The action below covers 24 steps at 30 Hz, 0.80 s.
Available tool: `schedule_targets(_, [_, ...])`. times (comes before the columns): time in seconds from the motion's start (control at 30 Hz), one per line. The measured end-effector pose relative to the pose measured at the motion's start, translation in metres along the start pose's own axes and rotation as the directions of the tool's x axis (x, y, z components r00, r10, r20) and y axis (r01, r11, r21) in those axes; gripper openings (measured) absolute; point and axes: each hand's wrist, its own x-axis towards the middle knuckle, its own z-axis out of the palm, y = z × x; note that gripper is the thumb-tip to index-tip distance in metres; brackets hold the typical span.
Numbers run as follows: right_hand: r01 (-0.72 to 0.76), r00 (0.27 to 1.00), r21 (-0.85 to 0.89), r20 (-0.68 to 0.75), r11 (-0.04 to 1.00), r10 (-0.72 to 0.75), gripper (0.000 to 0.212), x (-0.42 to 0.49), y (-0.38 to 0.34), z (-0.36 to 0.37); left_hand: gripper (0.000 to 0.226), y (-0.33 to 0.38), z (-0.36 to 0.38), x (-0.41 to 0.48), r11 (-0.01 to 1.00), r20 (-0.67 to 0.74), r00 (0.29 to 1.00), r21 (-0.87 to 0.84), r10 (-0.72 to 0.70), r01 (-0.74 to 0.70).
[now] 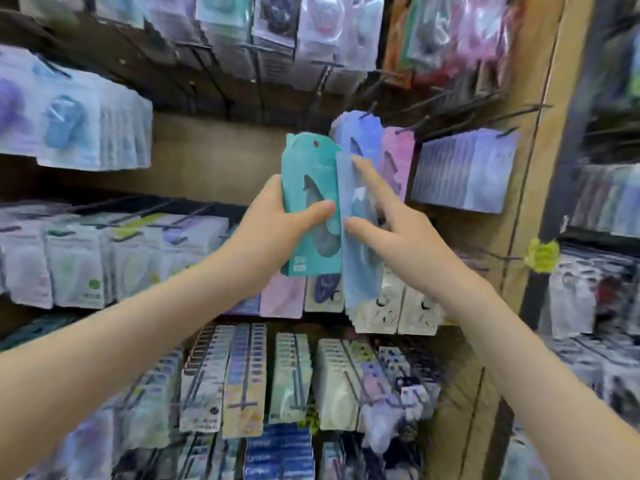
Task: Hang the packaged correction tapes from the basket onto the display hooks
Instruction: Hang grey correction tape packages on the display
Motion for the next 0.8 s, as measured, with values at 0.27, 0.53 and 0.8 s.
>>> schedule_targets(0.27, [-0.061, 0.966, 0.021, -0.25, 0.998, 0.065, 0.068, 0.039, 0.071, -0.048, 0.027, -0.017, 0.029, 0.059, 0.997, 0.028, 1.0, -0.074, 0.011, -0.009])
schedule_targets(0.53, [-0.088, 0.915, 0.11, -0.383, 0.99, 0.124, 0.064, 0.066, 0.112, -0.096, 0.029, -0.006, 0.054, 0.073, 0.998, 0.049, 0.997, 0.029, 0.058, -0.06])
schedule_targets(0.8, [-0.149, 0.94, 0.033, -0.306, 0.988, 0.152, 0.064, 0.085, 0.127, -0.121, 0.029, 0.005, 0.074, 0.096, 0.986, 0.002, 0.994, 0.123, 0.11, -0.11])
